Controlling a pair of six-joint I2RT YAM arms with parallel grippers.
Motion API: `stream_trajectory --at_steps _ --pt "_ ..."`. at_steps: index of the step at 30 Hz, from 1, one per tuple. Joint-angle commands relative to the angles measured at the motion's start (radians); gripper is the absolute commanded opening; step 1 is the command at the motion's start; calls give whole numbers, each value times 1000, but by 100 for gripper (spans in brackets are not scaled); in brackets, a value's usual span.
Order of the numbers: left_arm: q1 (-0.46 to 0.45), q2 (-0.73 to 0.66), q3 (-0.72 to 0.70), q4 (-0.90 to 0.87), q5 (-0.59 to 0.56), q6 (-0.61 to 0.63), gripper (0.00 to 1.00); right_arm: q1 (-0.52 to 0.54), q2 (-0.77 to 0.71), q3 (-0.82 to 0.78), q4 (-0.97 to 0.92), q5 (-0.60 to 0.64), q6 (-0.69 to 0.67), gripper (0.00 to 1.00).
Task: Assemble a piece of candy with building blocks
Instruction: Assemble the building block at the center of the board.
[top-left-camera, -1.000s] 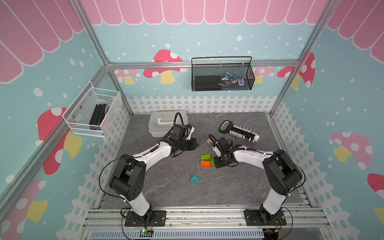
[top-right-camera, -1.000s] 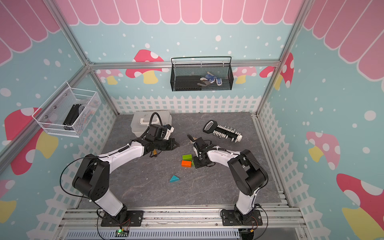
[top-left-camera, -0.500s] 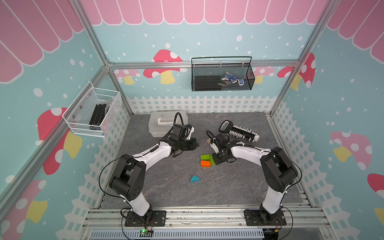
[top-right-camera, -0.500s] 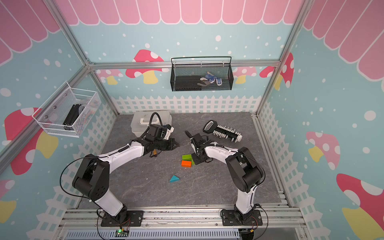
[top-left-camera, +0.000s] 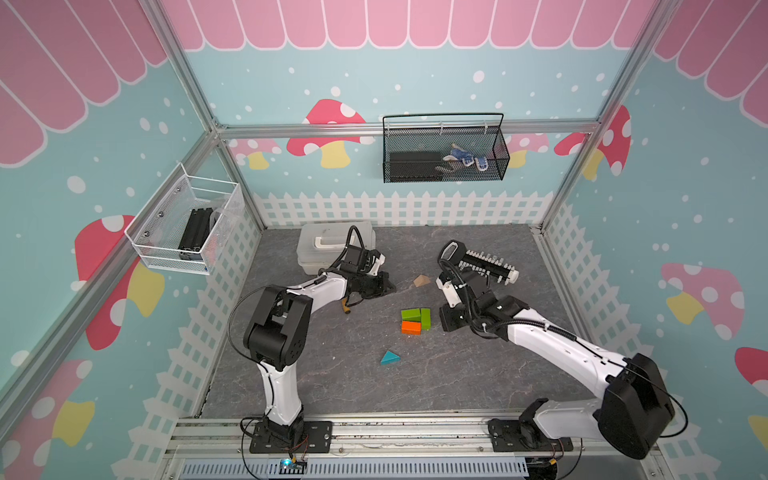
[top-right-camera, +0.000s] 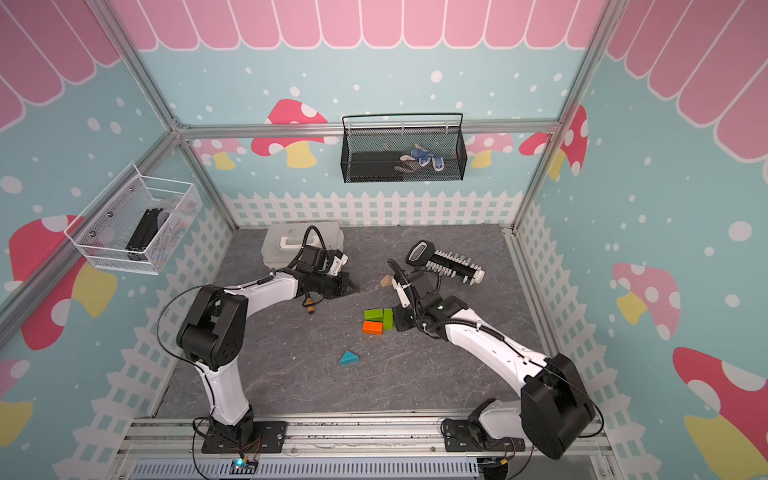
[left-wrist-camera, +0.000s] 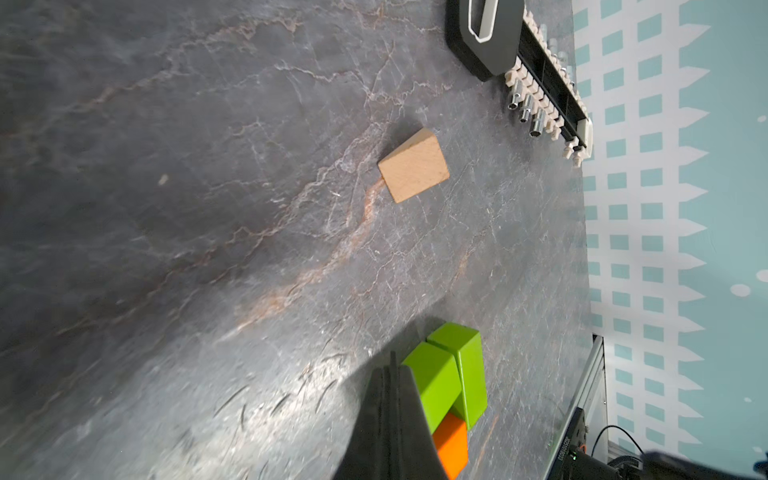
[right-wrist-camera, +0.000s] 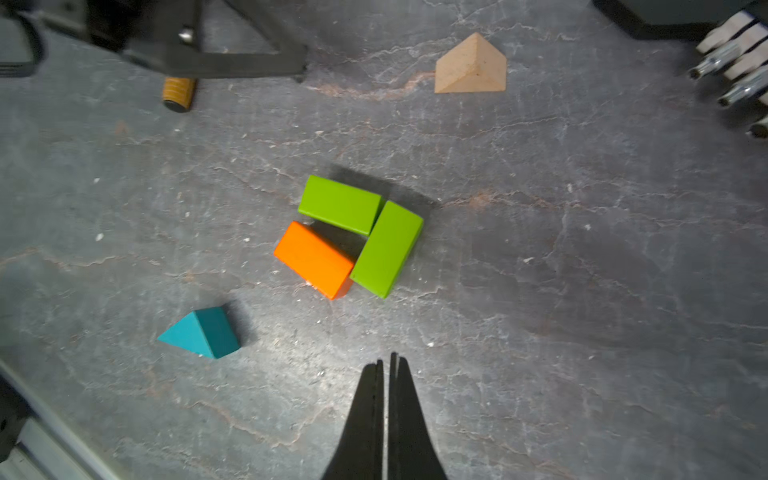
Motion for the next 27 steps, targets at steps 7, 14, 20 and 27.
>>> stream_trajectory --at_steps 7,14,20,27 --pt "-109 100 173 -114 48 58 0 103 100 -119 161 -24 175 0" --pt "-109 123 155 -162 20 89 0 123 252 -86 295 -63 217 0" --pt "-109 133 142 -168 8 99 0 143 342 -42 314 -56 215 0" --pt "-109 154 137 -173 21 105 0 146 371 -20 322 -19 230 0"
